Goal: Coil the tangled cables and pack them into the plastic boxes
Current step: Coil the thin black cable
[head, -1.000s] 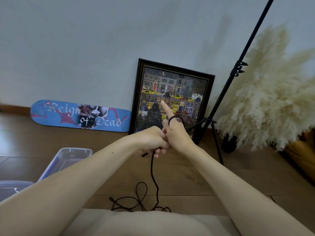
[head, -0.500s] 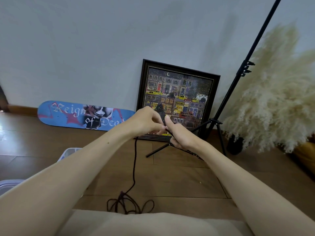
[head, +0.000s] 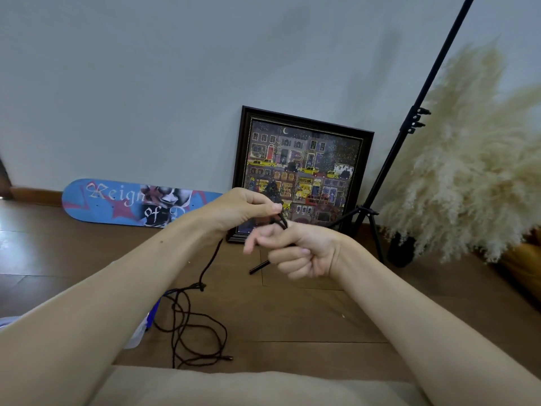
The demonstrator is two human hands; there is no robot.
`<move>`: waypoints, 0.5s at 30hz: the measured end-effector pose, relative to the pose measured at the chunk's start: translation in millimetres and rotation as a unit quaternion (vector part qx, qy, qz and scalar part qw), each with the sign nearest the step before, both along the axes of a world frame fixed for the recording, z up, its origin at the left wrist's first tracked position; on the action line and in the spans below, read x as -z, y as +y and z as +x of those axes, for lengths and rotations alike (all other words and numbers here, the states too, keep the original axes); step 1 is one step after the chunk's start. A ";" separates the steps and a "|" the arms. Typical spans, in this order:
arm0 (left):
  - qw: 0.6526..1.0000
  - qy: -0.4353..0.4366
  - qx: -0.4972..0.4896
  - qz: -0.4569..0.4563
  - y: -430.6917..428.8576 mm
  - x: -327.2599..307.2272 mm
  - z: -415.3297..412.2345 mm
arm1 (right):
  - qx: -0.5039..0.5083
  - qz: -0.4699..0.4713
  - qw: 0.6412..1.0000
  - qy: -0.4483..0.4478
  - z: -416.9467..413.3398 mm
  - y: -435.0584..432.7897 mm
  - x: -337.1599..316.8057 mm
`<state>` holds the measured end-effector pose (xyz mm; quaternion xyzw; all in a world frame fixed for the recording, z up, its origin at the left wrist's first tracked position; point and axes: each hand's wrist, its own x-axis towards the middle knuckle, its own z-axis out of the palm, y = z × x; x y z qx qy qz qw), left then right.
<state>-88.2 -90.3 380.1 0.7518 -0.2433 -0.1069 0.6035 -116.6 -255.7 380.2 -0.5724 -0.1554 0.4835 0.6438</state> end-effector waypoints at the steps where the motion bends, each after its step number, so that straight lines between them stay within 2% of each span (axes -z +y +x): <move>1: 0.999 0.026 0.000 -0.031 -1.6 0.7 -0.9 | 0.020 0.035 0.999 0.006 -0.1 0.5 -2.2; 8: 0.974 0.173 -0.016 -0.147 -27.5 27.5 3.4 | 0.198 0.163 0.966 0.028 -4.2 6.3 -6.1; 12: 0.966 0.224 -0.001 -0.129 -38.6 36.6 -4.1 | 0.315 0.262 0.912 0.026 -0.5 4.4 -9.8; 15: 0.970 0.228 0.002 -0.086 -45.6 39.0 -8.8 | 0.435 0.254 0.864 0.001 4.8 2.9 -2.7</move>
